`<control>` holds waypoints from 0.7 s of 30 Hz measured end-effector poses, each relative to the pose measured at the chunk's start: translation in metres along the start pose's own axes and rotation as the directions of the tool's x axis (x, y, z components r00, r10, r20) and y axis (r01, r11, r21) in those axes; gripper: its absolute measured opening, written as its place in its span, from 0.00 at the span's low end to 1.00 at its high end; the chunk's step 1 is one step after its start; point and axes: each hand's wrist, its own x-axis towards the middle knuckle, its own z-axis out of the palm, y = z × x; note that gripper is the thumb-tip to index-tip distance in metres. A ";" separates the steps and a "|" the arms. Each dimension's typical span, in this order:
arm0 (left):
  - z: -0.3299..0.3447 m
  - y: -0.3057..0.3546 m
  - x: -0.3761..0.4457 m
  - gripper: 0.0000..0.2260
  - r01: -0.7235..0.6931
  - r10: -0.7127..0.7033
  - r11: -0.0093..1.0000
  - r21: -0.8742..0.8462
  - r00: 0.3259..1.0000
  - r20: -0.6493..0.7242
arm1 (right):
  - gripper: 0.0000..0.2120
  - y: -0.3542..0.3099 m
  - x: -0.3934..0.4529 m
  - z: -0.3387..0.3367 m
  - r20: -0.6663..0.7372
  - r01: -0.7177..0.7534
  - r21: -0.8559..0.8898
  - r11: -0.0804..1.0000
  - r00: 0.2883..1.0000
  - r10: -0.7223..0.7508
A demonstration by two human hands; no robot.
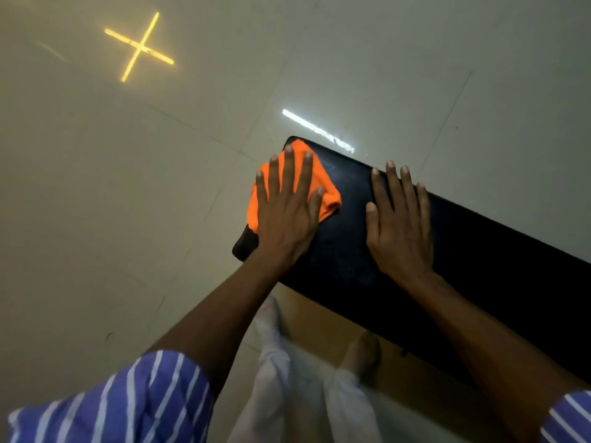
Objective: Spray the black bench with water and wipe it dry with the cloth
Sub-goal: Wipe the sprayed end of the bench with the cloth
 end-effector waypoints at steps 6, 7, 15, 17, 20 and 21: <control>-0.003 0.005 0.046 0.27 -0.014 0.013 0.998 -0.057 1.000 -0.027 | 0.28 0.003 0.000 0.006 -0.010 0.023 -0.012 1.000 1.000 -0.023; -0.002 0.001 0.035 0.27 0.008 -0.011 0.996 -0.088 0.999 -0.041 | 0.28 0.003 0.000 0.006 -0.003 0.020 -0.010 1.000 1.000 -0.020; 0.015 -0.025 -0.131 0.27 0.076 -0.078 0.993 -0.090 0.997 -0.018 | 0.28 -0.002 -0.001 -0.003 0.056 0.006 0.021 1.000 0.998 -0.007; 0.025 -0.027 -0.155 0.28 0.099 -0.101 0.988 -0.121 0.995 -0.015 | 0.27 -0.003 -0.001 -0.004 0.063 0.006 0.027 1.000 0.998 -0.007; 0.036 -0.015 -0.143 0.28 0.178 -0.188 0.977 -0.118 0.980 -0.071 | 0.27 -0.004 -0.002 -0.005 0.068 0.011 0.037 0.999 0.998 -0.013; 0.037 -0.009 -0.133 0.27 0.210 -0.220 0.972 -0.103 0.970 -0.100 | 0.27 -0.004 -0.002 -0.005 0.070 0.015 0.042 0.999 0.997 -0.018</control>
